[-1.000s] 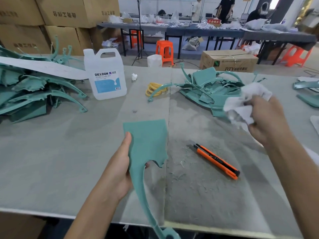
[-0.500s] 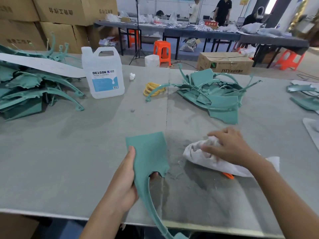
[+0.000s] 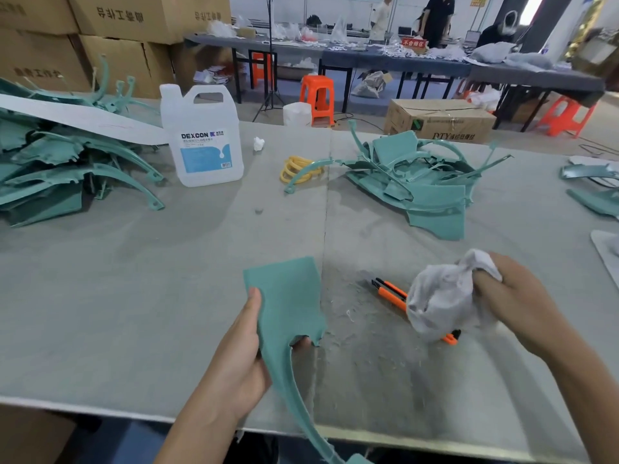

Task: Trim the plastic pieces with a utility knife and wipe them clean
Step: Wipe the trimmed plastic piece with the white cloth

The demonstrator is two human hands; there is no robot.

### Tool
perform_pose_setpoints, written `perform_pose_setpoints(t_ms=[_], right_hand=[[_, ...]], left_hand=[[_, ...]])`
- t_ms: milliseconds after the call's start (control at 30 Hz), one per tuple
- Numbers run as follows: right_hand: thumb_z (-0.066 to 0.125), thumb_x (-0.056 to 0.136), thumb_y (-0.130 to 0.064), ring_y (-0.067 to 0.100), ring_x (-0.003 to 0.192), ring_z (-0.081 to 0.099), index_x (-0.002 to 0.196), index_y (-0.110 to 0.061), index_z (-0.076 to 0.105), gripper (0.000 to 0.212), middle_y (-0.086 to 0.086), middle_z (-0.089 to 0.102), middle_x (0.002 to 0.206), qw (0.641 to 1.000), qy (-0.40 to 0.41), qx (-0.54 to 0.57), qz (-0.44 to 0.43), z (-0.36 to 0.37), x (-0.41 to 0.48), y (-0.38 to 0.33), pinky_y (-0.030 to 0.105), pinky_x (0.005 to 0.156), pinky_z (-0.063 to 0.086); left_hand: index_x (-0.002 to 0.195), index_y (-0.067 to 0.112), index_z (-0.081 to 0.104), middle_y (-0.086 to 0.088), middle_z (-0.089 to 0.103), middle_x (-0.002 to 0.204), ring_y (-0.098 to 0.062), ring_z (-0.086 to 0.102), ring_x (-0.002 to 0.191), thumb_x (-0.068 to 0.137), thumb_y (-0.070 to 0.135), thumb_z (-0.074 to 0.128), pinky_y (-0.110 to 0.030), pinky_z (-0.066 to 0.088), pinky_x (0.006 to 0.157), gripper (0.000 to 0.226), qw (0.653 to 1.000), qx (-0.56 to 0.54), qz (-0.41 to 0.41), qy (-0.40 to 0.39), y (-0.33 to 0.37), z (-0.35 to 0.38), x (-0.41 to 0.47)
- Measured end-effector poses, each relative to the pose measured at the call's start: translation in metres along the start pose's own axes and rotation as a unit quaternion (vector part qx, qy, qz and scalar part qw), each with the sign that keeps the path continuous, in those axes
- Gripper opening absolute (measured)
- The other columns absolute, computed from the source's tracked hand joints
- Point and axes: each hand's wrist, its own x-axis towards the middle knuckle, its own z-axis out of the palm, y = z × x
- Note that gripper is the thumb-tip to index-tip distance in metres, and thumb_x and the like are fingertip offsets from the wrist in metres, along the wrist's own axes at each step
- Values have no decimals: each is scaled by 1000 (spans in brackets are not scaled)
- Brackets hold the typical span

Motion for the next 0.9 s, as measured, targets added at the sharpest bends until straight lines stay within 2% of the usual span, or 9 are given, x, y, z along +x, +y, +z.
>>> perform_pose_setpoints(t_ms=[100, 233, 333, 400, 467, 567, 700, 800, 900], right_hand=[[58, 80, -43, 14, 56, 38, 67, -13, 47, 34, 1, 44, 59, 995, 56, 50, -60, 14, 5, -50, 37, 55, 35], [62, 76, -27, 7, 64, 54, 85, -25, 66, 11, -4, 64, 75, 976, 76, 180, -99, 51, 6, -117, 28, 59, 45], [58, 86, -15, 5, 61, 54, 99, -31, 61, 20, -4, 62, 76, 966, -22, 214, -147, 88, -6, -143, 24, 54, 43], [59, 90, -19, 1, 88, 63, 113, -40, 61, 31, -13, 67, 95, 949, -108, 246, -167, 111, -22, -146, 24, 74, 50], [54, 98, -44, 5, 123, 49, 120, -44, 59, 22, -26, 56, 116, 947, -113, 199, -223, 132, -34, -142, 23, 101, 39], [42, 103, -50, 11, 121, 42, 113, -35, 56, 23, -13, 45, 125, 956, -34, 111, -268, 149, -31, -134, 30, 102, 33], [49, 105, -29, 27, 103, 50, 109, -11, 55, 19, 4, 47, 113, 985, -6, 86, -151, 146, 8, -114, 35, 83, 41], [49, 106, -27, 30, 109, 50, 113, -13, 56, 17, 1, 51, 112, 993, 59, 91, -50, 124, 31, -100, 33, 84, 37], [48, 104, -38, 20, 112, 53, 114, -30, 56, 15, -27, 48, 111, 964, 86, 164, -192, 122, 0, -131, 30, 92, 42]], left_hand=[[133, 15, 62, -15, 68, 127, -39, 67, 112, 94, 55, 51, -56, 57, 88, 56, 999, -11, -17, -27, -6, 9, 2], [124, 13, 68, -14, 72, 118, -35, 73, 93, 90, 57, 57, -37, 60, 66, 57, 1000, 10, -14, -3, -13, 28, 3], [110, 11, 74, -9, 74, 102, -23, 70, 73, 93, 58, 57, -31, 55, 59, 53, 997, 73, 35, 1, -11, 41, 5], [107, 16, 69, -2, 71, 92, -11, 68, 74, 105, 43, 44, -24, 54, 64, 37, 993, 75, 88, 11, -9, 49, 6], [114, 20, 63, 3, 69, 101, 2, 67, 93, 109, 32, 37, -16, 52, 81, 30, 991, 51, 120, 7, -6, 52, 6], [121, 24, 71, -4, 70, 126, -15, 65, 119, 99, 55, 49, -35, 52, 96, 43, 996, 53, 73, -18, -4, 48, 0], [123, 14, 68, -12, 75, 112, -17, 73, 82, 92, 65, 39, -29, 56, 59, 66, 993, 70, 97, 9, 2, 44, -3], [104, 18, 78, -9, 77, 97, -16, 64, 57, 96, 67, 35, -26, 51, 48, 65, 991, 64, 112, 15, 12, 41, -5], [86, 26, 82, -7, 76, 90, -16, 66, 59, 100, 63, 34, -27, 54, 54, 62, 990, 88, 110, 21, 11, 48, -4]])
